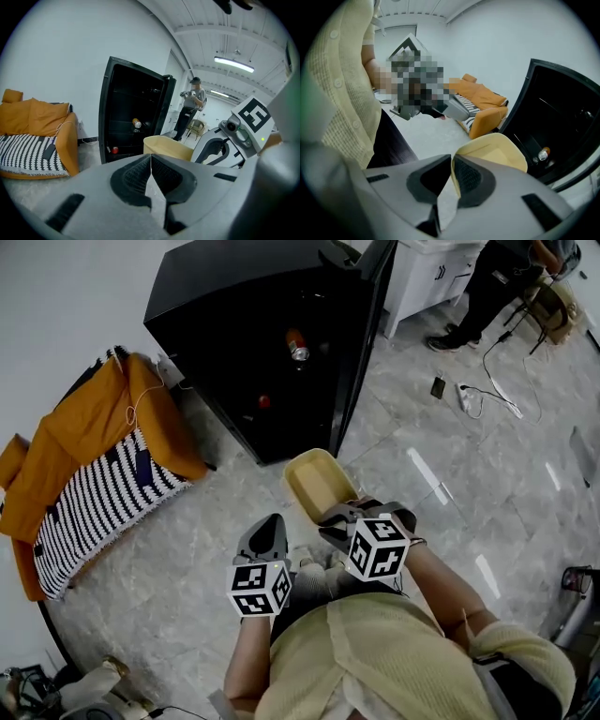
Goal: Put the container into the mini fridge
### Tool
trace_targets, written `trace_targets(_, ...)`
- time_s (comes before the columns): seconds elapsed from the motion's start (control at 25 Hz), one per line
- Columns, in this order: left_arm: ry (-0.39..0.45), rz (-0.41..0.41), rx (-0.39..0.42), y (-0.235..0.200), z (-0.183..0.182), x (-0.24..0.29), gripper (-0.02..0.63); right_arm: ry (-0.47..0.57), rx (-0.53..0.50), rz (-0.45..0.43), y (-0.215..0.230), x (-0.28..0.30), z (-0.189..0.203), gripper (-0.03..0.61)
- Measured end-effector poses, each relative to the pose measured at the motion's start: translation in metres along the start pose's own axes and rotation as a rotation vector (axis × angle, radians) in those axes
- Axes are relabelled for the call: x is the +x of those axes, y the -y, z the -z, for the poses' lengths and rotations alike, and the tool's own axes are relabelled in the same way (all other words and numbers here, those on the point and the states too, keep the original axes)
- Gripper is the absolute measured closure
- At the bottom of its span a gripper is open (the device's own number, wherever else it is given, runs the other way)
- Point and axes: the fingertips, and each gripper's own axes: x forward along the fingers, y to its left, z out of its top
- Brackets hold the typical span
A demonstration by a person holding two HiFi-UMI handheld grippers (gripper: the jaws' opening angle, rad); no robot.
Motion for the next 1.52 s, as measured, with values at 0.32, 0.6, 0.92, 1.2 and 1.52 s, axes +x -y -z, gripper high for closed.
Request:
trace_targets(0.32, 0.014, 0.038, -0.020, -0.024, -0.015, 0.021, 0.589, -0.020, 0.013, 0.019, 0.043, 0.013, -0.017, 0.535)
trace_targets(0.6, 0.024, 0.062, 0.007, -0.046, -0.027, 0.032, 0.589, -0.049, 0.002, 0.041, 0.078, 0.033, -0.032, 0.535)
trace_targets(0.92, 0.012, 0.059, -0.003, -0.074, -0.024, 0.037, 0.589, -0.066, 0.030, 0.038, 0.093, 0.055, -0.035, 0.535)
trace_targets(1.2, 0.030, 0.004, -0.012, -0.089, -0.033, 0.059, 0.589, -0.059, 0.028, 0.056, 0.132, 0.069, -0.026, 0.535)
trace_targets(1.52, 0.060, -0.091, -0.080, -0.091, -0.048, 0.097, 0.589, -0.043, -0.032, 0.002, 0.179, 0.074, -0.017, 0.535)
